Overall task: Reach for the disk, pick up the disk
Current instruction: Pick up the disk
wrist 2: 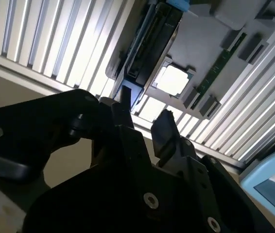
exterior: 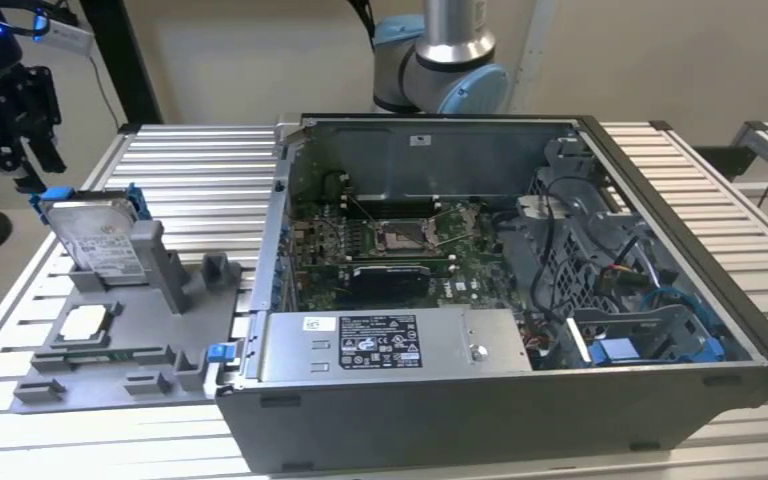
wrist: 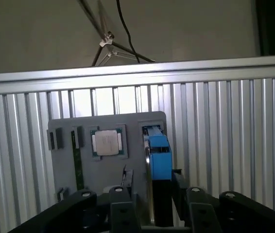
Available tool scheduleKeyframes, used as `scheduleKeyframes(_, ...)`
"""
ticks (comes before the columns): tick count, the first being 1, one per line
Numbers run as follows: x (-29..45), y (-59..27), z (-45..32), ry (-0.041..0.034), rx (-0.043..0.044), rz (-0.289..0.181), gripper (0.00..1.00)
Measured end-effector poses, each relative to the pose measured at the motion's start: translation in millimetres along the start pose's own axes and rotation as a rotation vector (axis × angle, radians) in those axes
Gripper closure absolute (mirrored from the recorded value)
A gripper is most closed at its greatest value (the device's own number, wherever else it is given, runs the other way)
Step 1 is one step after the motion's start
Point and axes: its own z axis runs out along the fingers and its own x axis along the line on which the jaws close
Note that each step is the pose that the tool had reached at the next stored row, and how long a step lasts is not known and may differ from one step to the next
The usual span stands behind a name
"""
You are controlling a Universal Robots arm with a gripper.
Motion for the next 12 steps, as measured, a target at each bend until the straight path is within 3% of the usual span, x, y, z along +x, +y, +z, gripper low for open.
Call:
scheduleKeyframes(6, 0.0, -0.1, 0.2, 0.0, 0.0001, -0.001, 0.0)
scheduleKeyframes(12, -0.5, -4.2, 10.2, 0.0004, 0.0, -0.001, 0.0)
